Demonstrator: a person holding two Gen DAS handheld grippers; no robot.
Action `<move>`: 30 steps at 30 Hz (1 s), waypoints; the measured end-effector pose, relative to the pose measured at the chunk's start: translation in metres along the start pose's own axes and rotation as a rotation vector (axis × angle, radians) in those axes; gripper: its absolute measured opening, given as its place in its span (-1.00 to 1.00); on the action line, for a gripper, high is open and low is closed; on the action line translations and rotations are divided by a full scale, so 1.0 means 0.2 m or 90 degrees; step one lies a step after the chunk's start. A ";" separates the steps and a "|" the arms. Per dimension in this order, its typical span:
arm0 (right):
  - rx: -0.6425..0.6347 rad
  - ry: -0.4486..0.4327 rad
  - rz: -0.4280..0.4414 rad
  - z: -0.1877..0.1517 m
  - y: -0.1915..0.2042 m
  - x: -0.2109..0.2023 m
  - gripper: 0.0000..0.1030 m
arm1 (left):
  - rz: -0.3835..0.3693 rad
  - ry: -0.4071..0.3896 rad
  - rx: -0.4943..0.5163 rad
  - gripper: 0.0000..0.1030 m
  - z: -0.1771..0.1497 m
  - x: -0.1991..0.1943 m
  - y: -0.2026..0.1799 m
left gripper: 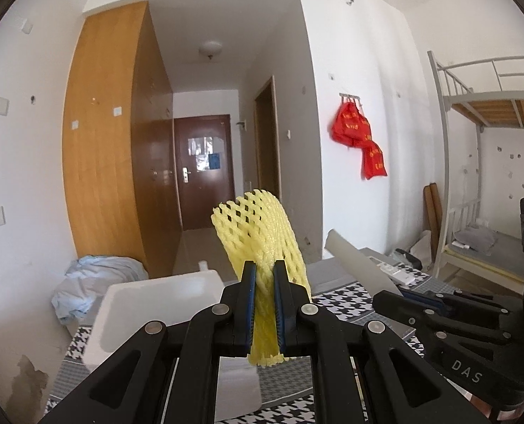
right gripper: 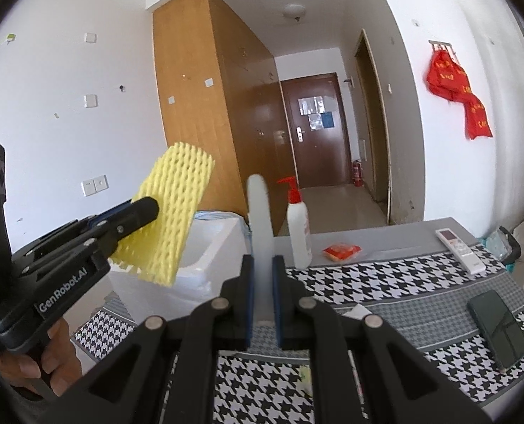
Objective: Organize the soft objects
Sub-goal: 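Lift the yellow mesh sleeve and white tissue and carry both over the foam box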
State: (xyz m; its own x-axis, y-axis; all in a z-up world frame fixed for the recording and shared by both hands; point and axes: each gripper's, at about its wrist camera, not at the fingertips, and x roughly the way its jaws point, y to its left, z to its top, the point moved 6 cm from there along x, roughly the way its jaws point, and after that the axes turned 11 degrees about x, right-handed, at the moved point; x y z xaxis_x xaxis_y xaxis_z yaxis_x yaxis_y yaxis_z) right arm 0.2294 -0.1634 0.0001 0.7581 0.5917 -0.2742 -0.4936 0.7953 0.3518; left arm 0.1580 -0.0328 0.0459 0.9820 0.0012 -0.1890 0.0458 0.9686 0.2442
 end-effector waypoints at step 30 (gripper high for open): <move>-0.046 0.040 0.070 -0.02 0.36 0.17 -0.77 | 0.124 -0.003 -0.022 -0.81 -0.06 -0.21 0.37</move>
State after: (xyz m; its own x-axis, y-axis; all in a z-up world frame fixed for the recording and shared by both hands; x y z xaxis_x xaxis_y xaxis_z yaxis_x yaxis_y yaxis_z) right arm 0.2187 -0.0856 0.0118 0.6705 0.6812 -0.2938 -0.6038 0.7312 0.3175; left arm 0.1171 0.0422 0.0608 0.9723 0.1892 -0.1373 -0.1522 0.9581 0.2426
